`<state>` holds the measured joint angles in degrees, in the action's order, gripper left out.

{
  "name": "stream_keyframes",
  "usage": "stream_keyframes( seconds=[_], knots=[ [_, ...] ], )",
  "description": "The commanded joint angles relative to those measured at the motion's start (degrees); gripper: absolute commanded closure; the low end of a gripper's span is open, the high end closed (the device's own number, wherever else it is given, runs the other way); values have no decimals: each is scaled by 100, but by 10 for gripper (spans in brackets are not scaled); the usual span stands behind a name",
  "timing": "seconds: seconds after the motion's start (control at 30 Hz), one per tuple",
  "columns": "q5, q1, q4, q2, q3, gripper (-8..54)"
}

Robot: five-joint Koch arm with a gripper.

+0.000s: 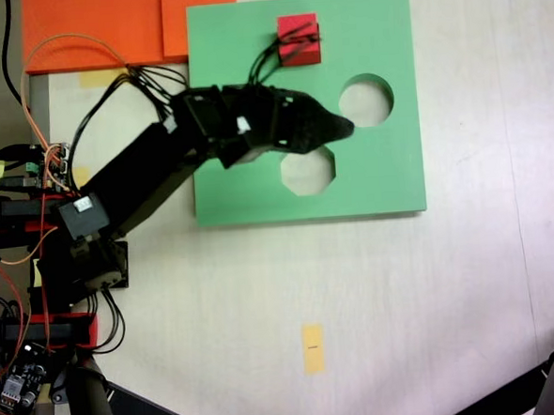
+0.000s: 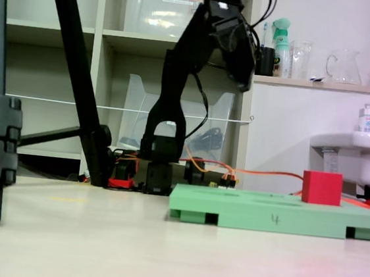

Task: Put the square block into the corresponding hole

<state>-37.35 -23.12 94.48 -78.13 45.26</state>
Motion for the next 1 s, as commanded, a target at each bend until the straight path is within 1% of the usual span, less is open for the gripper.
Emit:
stream_keyframes(
  seconds=[0.0, 0.03, 0.1, 0.2, 0.27, 0.37, 0.4, 0.43, 0.57, 0.73, 0.83, 0.9, 0.97],
  knots=[
    [1037, 396, -1521, -844, 1204, -9],
    [1222, 554, -2505, -1283, 2224, -8],
    [1942, 949, -4772, -1942, 4245, -8],
    [2689, 1354, -5880, -2259, 5572, -9],
    [3419, 1573, -7075, -2681, 6987, -9],
    [3621, 1635, -8912, -3129, 8728, -3],
    [3656, 1635, -9396, -3305, 9316, 17],
    [3656, 1617, -9624, -3533, 9896, 39],
    [3656, 1652, -9650, -4219, 11127, 40],
    [3674, 1784, -9659, -5440, 13008, 42],
    [3639, 1767, -9571, -5440, 13438, 47],
    [3533, 1749, -9501, -5440, 13447, 111],
    [3533, 1749, -9510, -5440, 13447, 123]
  ],
)
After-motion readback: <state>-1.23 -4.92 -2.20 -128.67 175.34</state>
